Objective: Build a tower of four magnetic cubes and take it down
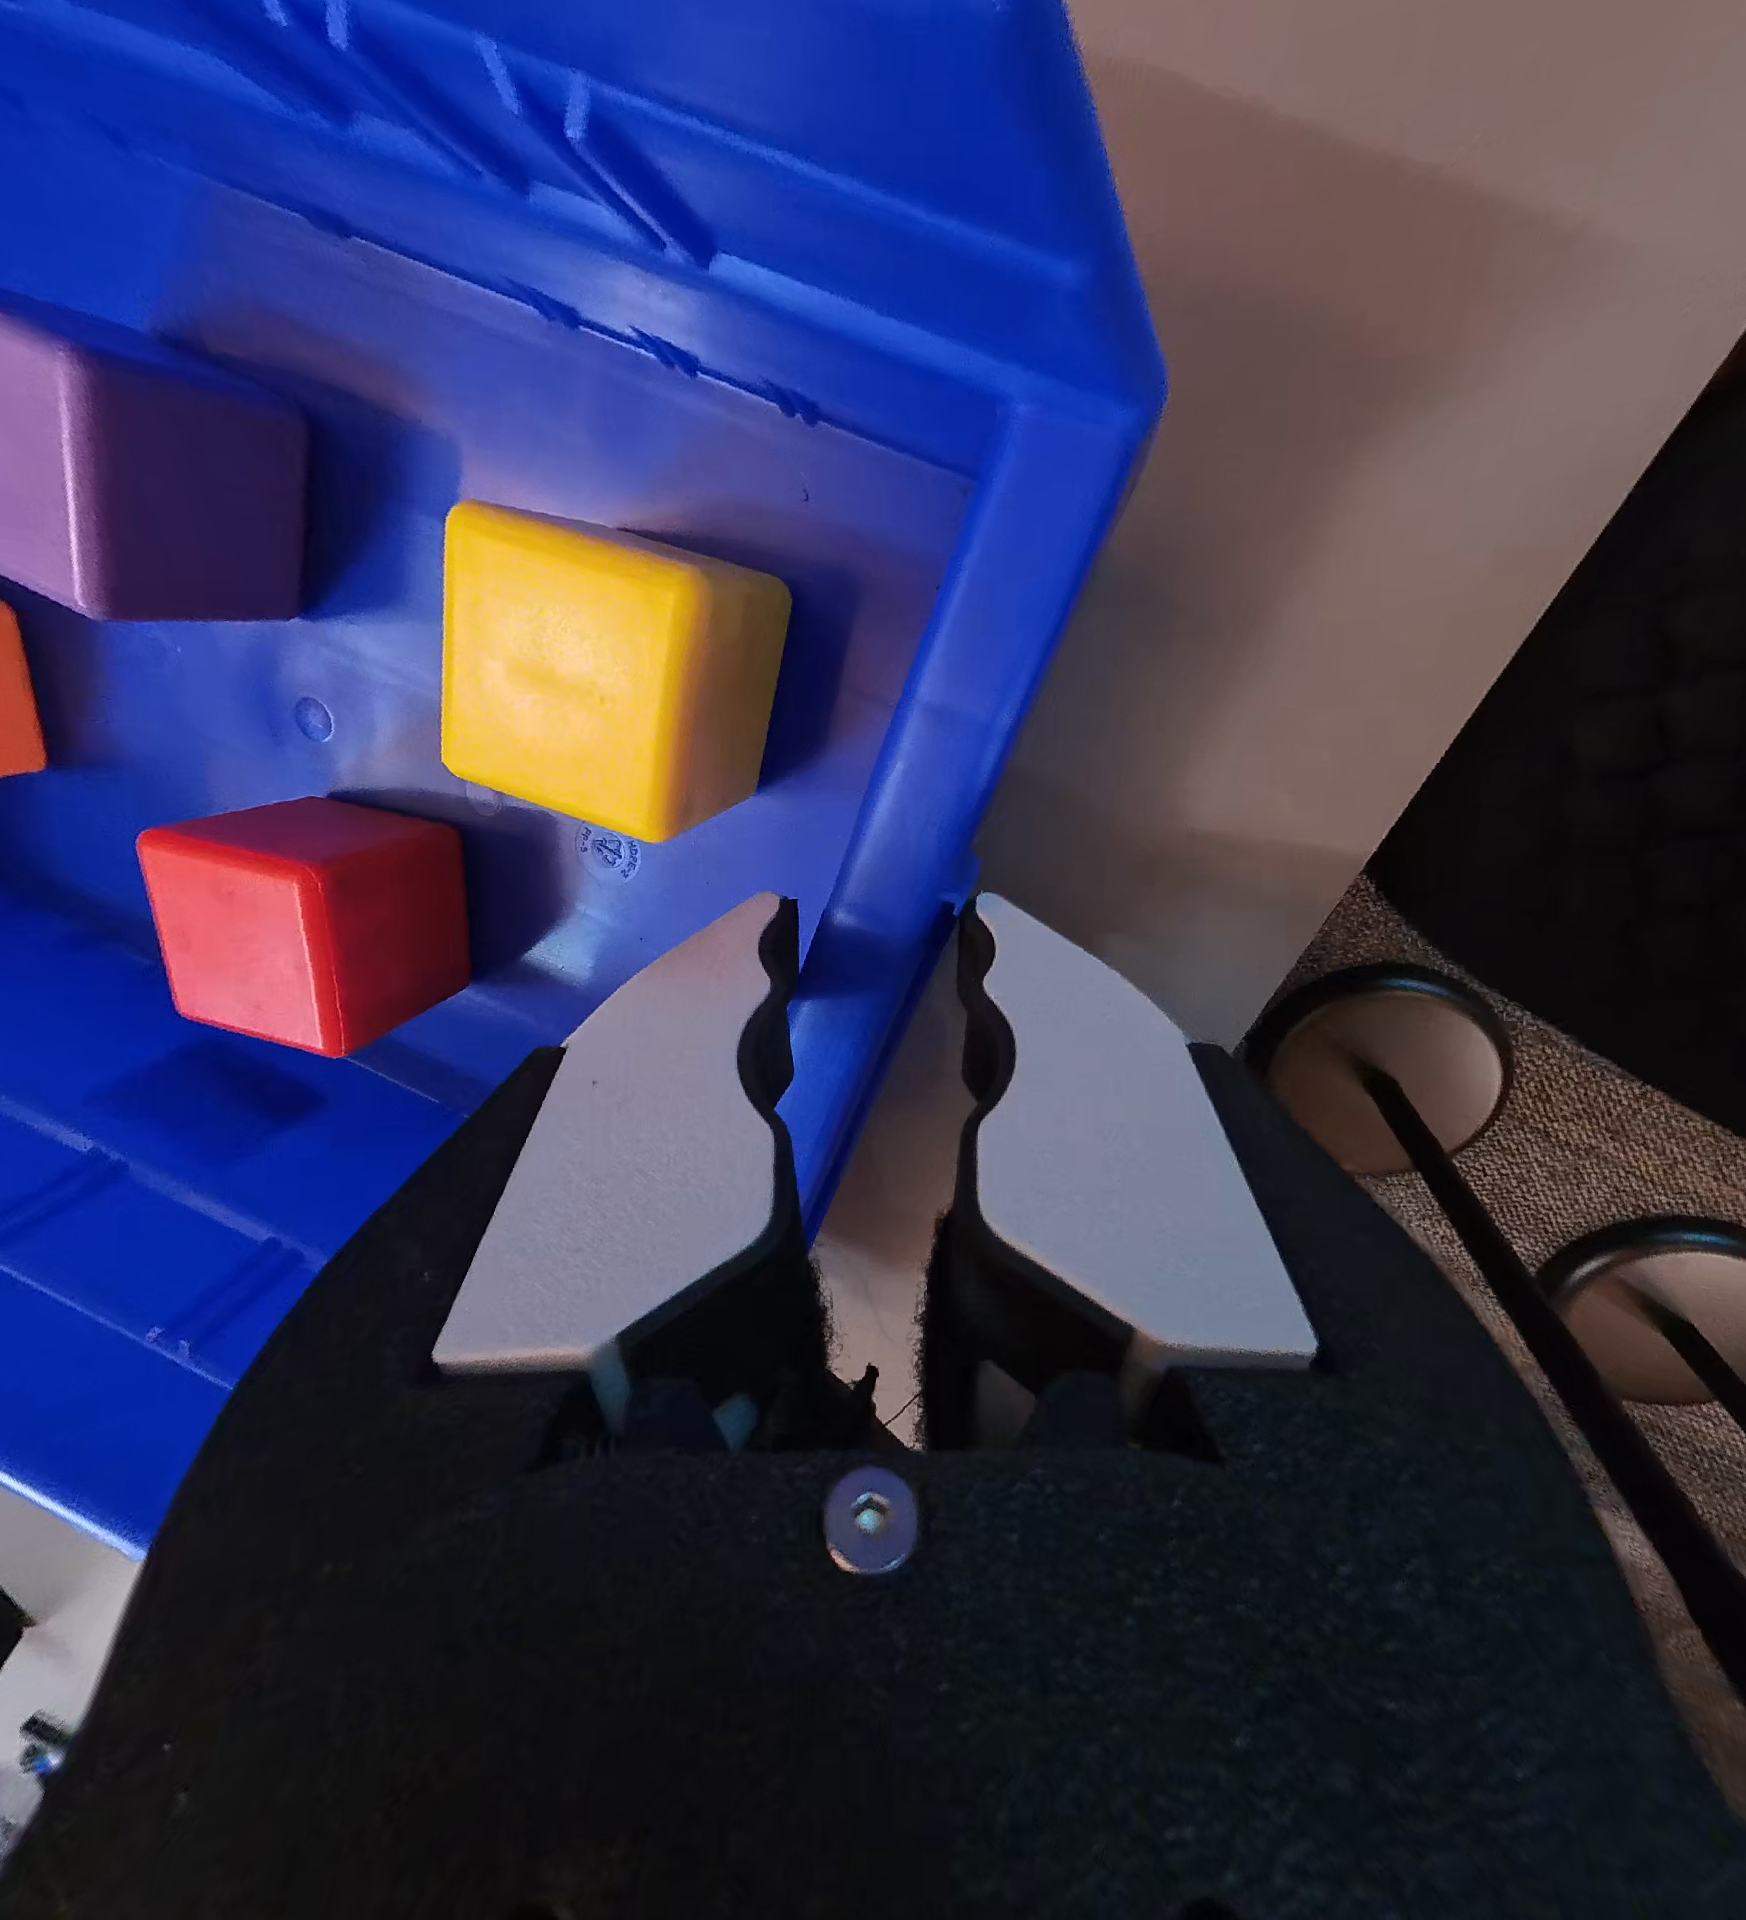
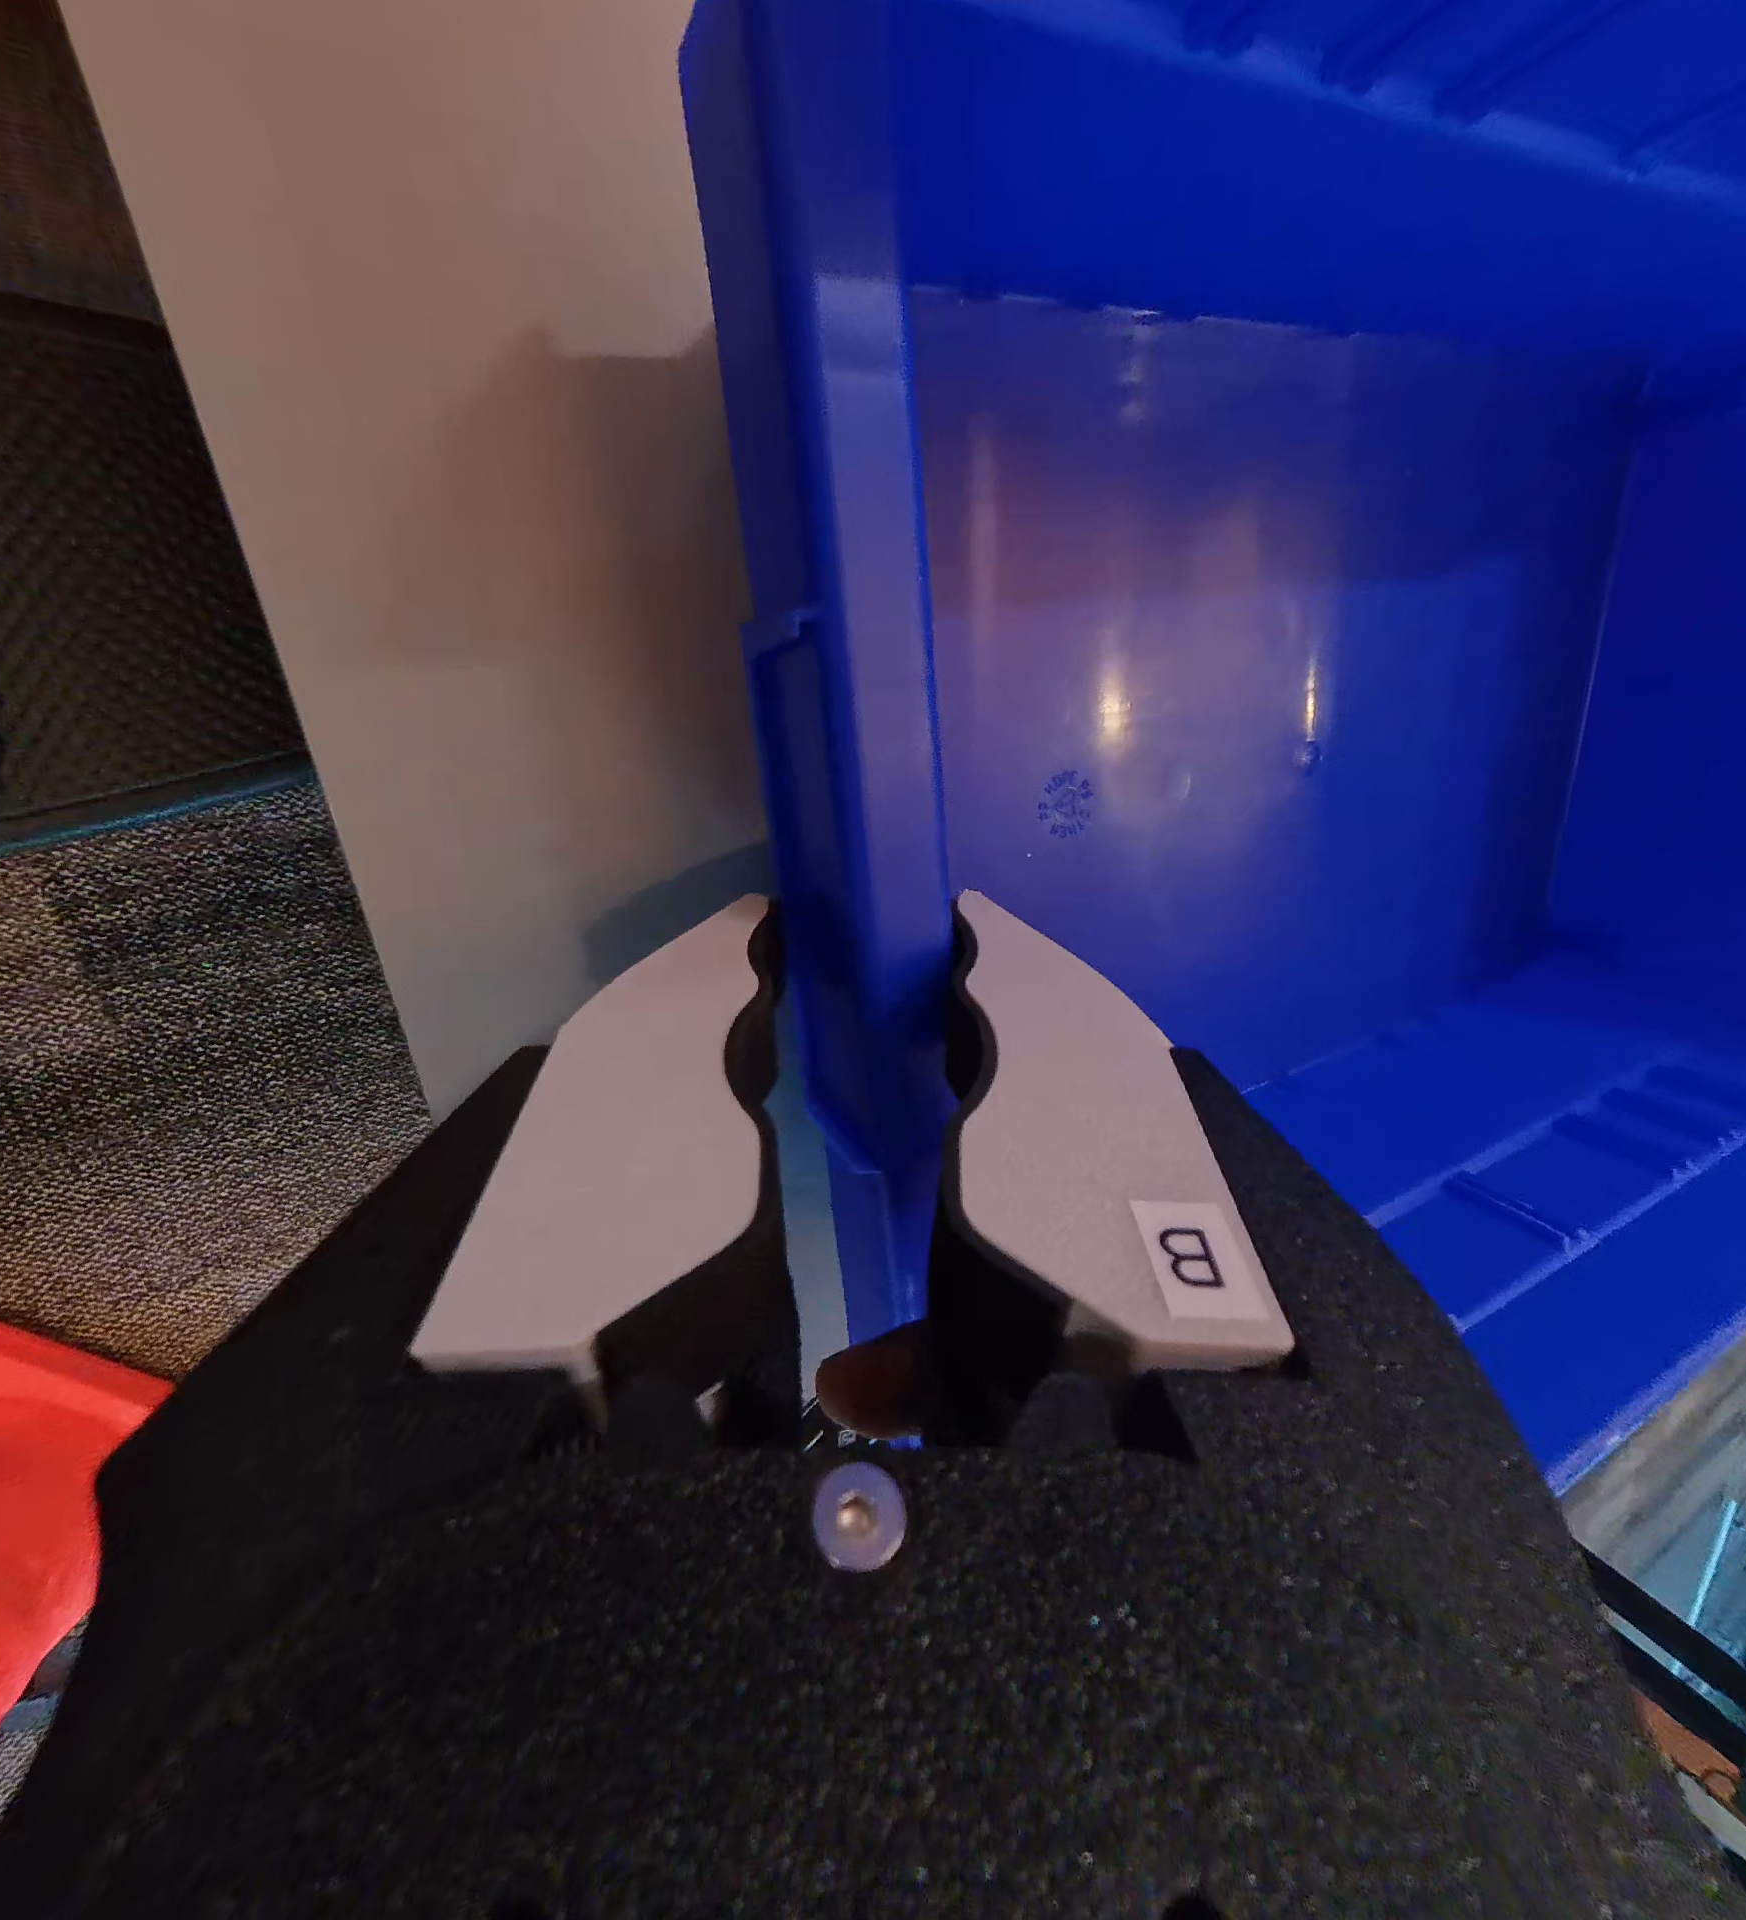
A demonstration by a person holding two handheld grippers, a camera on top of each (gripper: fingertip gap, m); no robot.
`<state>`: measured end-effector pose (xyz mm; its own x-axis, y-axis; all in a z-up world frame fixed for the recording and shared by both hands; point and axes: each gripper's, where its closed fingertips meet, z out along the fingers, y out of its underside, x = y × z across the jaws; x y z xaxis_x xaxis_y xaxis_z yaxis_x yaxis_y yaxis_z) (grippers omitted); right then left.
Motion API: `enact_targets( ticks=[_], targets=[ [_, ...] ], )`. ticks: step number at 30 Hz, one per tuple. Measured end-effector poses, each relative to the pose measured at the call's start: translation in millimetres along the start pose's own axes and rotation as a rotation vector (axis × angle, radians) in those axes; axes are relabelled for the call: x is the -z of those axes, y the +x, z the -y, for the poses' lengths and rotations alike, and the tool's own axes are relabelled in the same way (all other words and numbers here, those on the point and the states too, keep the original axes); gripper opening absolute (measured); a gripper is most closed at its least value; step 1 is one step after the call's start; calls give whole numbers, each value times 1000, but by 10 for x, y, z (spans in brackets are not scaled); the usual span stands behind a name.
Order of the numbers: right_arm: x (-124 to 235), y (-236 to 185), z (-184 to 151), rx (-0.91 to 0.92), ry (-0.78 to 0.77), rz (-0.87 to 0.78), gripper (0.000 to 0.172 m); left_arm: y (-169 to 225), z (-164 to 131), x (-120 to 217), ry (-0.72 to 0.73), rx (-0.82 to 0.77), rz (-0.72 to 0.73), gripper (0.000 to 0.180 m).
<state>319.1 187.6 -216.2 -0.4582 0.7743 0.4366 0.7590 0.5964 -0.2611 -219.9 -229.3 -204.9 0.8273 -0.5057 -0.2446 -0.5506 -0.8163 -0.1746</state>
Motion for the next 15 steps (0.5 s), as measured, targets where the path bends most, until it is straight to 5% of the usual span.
enact_targets(
  ticks=[11, 15],
  targets=[
    [3, 8, -3, -21, -4, -39, 30, -27, -7, -1, 55, -33, 24, 30],
    [111, 35, 160, -195, 146, -71, 65, 32, 50, 16, 136, 33, 15, 50]
  ],
)
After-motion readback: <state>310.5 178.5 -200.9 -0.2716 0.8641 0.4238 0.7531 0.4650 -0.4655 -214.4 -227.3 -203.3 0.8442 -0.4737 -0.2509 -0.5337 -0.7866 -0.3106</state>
